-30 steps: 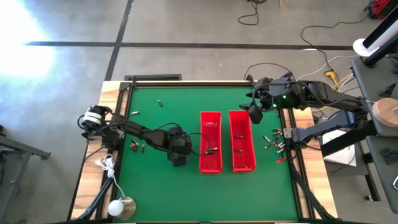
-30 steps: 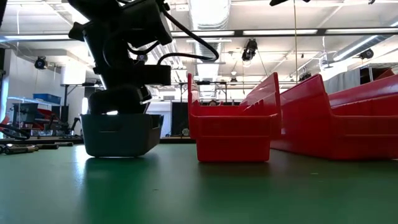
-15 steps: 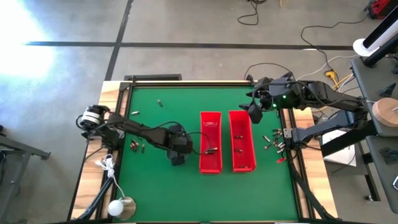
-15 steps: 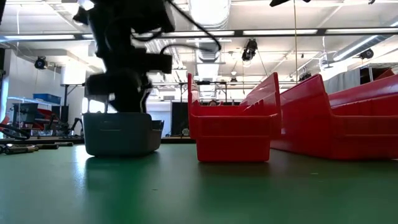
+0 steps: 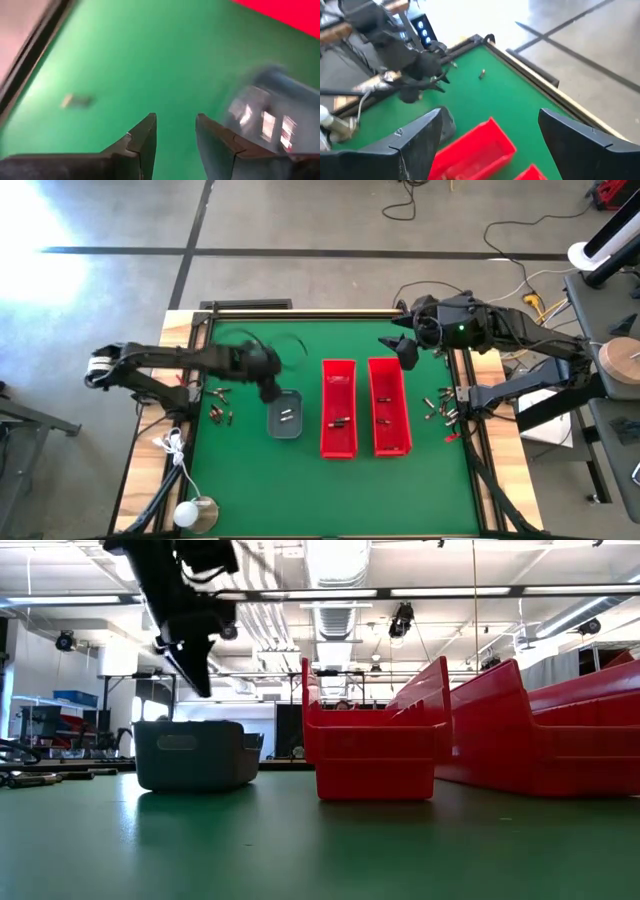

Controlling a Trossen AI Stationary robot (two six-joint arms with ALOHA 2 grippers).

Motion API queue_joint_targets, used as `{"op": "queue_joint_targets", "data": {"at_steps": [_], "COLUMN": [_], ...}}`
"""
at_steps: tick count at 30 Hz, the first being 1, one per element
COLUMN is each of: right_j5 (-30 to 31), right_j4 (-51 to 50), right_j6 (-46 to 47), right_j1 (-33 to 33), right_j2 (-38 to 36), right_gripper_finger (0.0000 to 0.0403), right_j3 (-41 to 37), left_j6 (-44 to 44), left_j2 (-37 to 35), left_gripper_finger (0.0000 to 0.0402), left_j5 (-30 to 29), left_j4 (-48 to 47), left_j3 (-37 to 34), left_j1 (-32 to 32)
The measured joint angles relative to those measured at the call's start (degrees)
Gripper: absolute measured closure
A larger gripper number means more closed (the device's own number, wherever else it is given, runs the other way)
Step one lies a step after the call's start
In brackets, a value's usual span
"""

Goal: Sort batteries
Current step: Put the silver battery into the gray bin

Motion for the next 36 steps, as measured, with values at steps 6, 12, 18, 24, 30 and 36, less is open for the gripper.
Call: {"op": "queue_joint_targets", "data": {"at_steps": [6, 12, 18, 24, 30, 36], "right_j5": [0.04, -0.13, -0.57, -0.61, -0.59, -0.6], "right_j4": [5.08, 5.55, 3.89, 0.7, -0.41, -0.63], "right_j6": [-2.36, -2.99, -0.65, 1.96, 3.55, 3.82], "right_j1": [-1.84, -2.7, -2.36, -1.63, -0.44, -0.26], "right_j2": [0.13, 1.15, 3.1, 5.24, 5.88, 5.92], "right_gripper_finger": [0.0087, 0.0082, 0.0094, 0.0107, 0.0113, 0.0105], "right_j3": [0.0, 0.04, -0.17, -0.2, -0.22, -0.22], "left_j6": [-2.76, 12.07, 27.27, 34.66, 38.26, 39.07], "left_j2": [-2.29, 2.92, 12.25, 18.37, 21.81, 23.74], "left_gripper_finger": [0.0282, 0.026, 0.0261, 0.0264, 0.0264, 0.0264], "left_j5": [0.58, 13.49, 3.37, -0.98, -4.09, -4.11], "left_j4": [-6.45, -12.65, -20.94, -17.15, -15.04, -14.72], "left_j3": [-0.49, 0.48, 0.73, 0.67, 0.63, 0.62], "left_j1": [14.92, 30.24, 35.26, 35.21, 35.52, 36.75]}}
